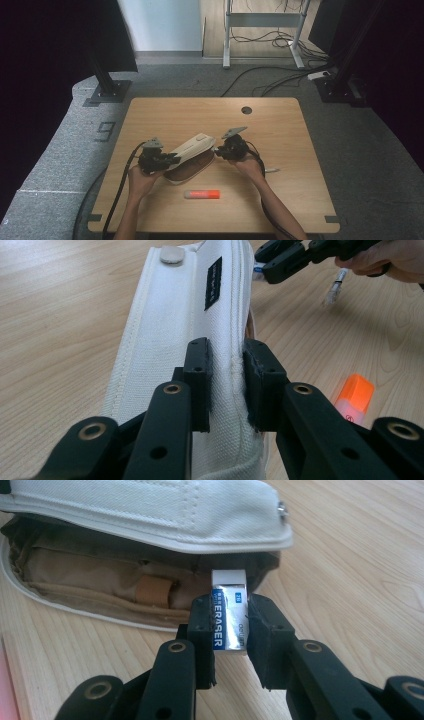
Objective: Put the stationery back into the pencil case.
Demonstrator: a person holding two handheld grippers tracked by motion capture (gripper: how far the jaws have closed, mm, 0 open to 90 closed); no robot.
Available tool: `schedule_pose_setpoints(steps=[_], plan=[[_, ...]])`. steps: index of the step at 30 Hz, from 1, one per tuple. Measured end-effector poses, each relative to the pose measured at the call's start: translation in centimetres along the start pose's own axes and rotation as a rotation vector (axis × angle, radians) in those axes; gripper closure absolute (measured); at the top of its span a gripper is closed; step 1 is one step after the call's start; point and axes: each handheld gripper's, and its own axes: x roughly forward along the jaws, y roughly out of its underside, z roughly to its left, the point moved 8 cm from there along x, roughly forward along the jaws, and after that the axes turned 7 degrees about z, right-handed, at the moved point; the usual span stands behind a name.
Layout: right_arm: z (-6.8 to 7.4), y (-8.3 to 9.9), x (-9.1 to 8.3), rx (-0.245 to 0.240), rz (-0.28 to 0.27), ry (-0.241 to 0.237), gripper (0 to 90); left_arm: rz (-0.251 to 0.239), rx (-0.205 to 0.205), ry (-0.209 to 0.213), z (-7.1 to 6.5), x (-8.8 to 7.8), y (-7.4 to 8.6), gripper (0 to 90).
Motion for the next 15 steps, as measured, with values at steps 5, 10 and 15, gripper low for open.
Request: schedule_pose_setpoints(steps=[5,10,15], plan=[[0.5,-0.3,1.0,-0.011,0.006,-0.005,71.3,-0.002,0.001,0.001,0.0,-0.1,0.0,74.0],[0.7,-0.5,1.8,-0.014,0.009,-0.012,71.3,-0.004,0.001,0.002,0.0,-0.1,0.0,74.0],[0.9,-0.6,2.6,-0.001,0.012,-0.017,71.3,-0.003,0.001,0.003,-0.1,-0.1,-0.1,74.0]])
